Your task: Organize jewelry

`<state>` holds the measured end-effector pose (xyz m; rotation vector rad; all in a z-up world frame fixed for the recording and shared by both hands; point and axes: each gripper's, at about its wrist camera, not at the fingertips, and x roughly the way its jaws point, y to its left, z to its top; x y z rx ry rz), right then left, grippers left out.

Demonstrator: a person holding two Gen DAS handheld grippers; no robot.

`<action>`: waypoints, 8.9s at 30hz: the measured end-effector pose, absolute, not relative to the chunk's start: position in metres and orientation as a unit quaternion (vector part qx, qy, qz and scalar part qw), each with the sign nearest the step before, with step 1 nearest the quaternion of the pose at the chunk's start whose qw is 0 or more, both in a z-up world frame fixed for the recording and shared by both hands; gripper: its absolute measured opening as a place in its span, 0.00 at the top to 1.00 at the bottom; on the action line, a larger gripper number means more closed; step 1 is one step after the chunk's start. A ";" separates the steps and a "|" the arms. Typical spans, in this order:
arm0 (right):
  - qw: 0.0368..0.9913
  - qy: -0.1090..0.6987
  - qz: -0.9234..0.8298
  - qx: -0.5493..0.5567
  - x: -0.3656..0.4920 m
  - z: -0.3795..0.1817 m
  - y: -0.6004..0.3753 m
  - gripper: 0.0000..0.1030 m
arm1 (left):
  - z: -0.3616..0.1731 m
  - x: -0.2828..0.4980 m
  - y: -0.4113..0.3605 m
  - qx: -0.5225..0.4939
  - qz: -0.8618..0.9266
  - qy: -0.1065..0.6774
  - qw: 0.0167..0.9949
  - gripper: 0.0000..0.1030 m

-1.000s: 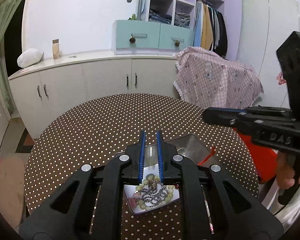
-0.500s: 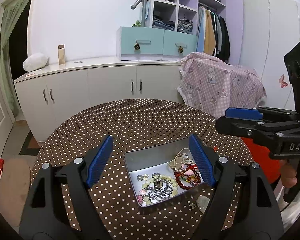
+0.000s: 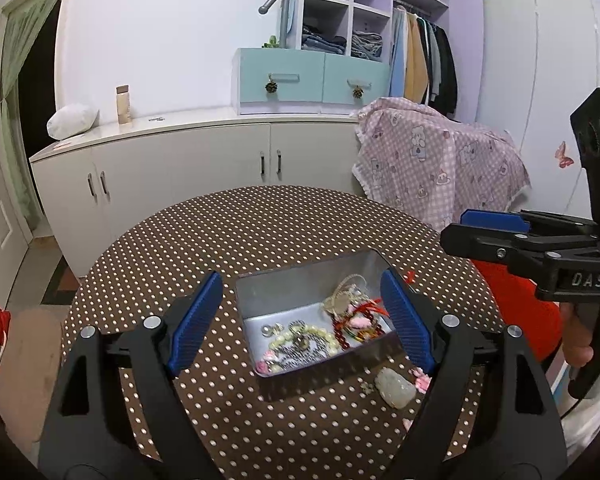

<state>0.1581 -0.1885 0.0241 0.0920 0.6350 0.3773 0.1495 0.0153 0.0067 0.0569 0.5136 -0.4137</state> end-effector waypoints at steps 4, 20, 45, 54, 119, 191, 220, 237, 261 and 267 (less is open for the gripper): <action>0.931 0.317 0.174 0.047 0.153 0.016 -0.195 0.40 | -0.002 0.143 0.008 0.024 -0.213 0.264 0.940 0.22; 0.911 0.376 0.155 0.064 0.139 -0.042 -0.217 0.40 | -0.043 0.122 -0.022 0.049 -0.239 0.319 0.916 0.22; 0.895 0.402 0.169 0.093 0.122 -0.072 -0.230 0.40 | -0.087 0.126 -0.063 0.098 -0.219 0.387 0.890 0.57; 0.892 0.406 0.175 0.096 0.120 -0.074 -0.230 0.40 | -0.089 0.126 -0.060 0.098 -0.189 0.387 0.897 0.67; 0.913 0.331 0.235 -0.039 0.119 -0.038 -0.135 0.82 | -0.066 0.097 0.026 0.002 -0.211 0.279 0.937 0.67; 0.921 0.355 0.158 0.018 0.121 -0.050 -0.190 0.56 | -0.060 0.107 0.008 0.006 -0.205 0.295 0.933 0.45; 0.906 0.373 0.195 -0.047 0.125 -0.086 -0.179 0.76 | -0.094 0.146 -0.048 0.057 -0.211 0.399 0.891 0.65; 0.906 0.373 0.198 -0.038 0.129 -0.084 -0.182 0.77 | -0.093 0.143 -0.047 0.072 -0.201 0.379 0.900 0.89; 0.936 0.302 0.179 -0.021 0.122 -0.032 -0.190 0.77 | -0.046 0.124 -0.012 0.050 -0.200 0.305 0.930 0.89; 0.941 0.280 0.191 -0.023 0.129 -0.014 -0.180 0.77 | -0.037 0.131 -0.003 0.037 -0.189 0.292 0.937 0.89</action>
